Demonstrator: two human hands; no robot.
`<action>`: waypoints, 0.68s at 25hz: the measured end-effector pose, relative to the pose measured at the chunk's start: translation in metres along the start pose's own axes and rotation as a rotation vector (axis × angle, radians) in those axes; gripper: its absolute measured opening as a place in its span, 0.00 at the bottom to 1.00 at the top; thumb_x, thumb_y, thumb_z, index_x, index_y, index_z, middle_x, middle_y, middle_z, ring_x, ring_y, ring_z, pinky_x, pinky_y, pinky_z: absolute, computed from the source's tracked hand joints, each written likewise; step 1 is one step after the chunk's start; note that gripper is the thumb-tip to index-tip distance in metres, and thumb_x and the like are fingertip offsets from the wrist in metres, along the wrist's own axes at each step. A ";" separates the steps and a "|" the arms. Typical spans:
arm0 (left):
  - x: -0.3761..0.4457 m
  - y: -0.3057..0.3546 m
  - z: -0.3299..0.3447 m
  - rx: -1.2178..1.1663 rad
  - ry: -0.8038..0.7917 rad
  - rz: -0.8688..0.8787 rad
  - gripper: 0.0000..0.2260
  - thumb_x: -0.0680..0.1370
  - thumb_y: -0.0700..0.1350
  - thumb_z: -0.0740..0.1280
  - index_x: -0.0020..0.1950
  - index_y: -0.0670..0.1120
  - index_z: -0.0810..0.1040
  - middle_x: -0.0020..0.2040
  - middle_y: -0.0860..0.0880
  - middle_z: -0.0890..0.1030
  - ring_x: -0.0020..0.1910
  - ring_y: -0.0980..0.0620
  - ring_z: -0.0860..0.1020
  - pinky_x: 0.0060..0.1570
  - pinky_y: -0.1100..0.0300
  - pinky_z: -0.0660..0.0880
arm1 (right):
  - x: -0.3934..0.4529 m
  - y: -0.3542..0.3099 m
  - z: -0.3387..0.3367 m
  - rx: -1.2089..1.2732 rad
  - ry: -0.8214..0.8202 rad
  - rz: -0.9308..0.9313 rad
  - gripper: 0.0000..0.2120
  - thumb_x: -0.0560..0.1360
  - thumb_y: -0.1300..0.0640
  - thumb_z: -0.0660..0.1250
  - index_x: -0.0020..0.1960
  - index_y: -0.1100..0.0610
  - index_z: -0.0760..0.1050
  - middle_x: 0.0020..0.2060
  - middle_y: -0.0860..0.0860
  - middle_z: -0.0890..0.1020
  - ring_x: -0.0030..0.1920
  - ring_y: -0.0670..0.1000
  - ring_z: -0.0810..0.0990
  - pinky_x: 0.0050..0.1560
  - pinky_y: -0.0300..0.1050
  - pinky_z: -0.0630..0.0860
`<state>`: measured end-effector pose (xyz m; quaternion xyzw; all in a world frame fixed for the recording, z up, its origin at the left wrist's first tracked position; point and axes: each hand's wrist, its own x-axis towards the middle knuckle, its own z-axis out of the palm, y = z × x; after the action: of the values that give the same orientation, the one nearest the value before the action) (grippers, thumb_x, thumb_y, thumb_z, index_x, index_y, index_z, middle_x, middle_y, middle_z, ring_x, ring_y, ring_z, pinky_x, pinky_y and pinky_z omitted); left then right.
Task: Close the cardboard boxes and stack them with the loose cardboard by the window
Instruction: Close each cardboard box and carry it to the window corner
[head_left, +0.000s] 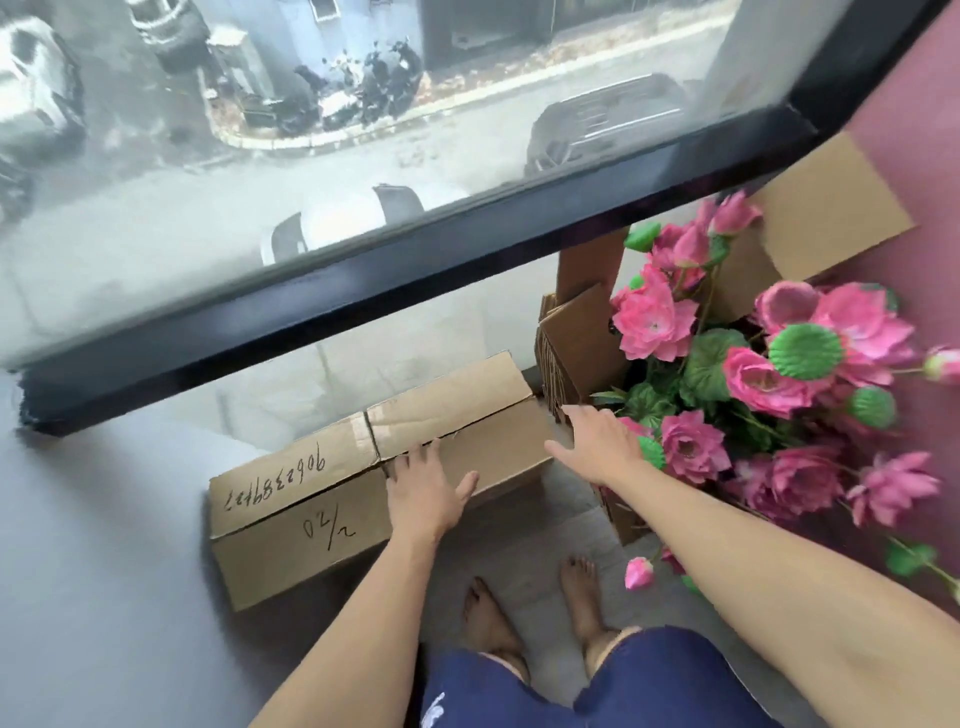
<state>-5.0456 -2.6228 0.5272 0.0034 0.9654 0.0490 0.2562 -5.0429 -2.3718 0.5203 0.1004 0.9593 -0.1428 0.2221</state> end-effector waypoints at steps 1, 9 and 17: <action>-0.015 0.006 -0.011 0.020 -0.008 0.047 0.35 0.78 0.68 0.58 0.79 0.49 0.60 0.75 0.45 0.67 0.73 0.42 0.64 0.69 0.45 0.67 | -0.021 0.001 -0.008 0.009 0.008 0.015 0.34 0.75 0.36 0.62 0.74 0.53 0.65 0.67 0.55 0.75 0.66 0.60 0.72 0.62 0.54 0.71; -0.090 0.077 -0.030 0.367 -0.169 0.441 0.28 0.78 0.66 0.60 0.69 0.48 0.72 0.66 0.44 0.76 0.67 0.44 0.72 0.62 0.49 0.73 | -0.186 0.054 -0.003 0.232 -0.076 0.338 0.28 0.76 0.37 0.62 0.66 0.55 0.73 0.59 0.56 0.81 0.60 0.60 0.79 0.57 0.52 0.77; -0.213 0.237 0.049 0.473 -0.287 0.733 0.26 0.79 0.62 0.63 0.68 0.45 0.75 0.65 0.43 0.79 0.65 0.42 0.77 0.62 0.52 0.74 | -0.379 0.184 0.055 0.472 0.002 0.671 0.25 0.78 0.39 0.61 0.67 0.54 0.73 0.61 0.56 0.80 0.60 0.59 0.79 0.59 0.53 0.76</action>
<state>-4.8404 -2.3887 0.6127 0.4097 0.8398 -0.0865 0.3455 -4.6403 -2.2651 0.6029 0.4559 0.8143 -0.2788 0.2265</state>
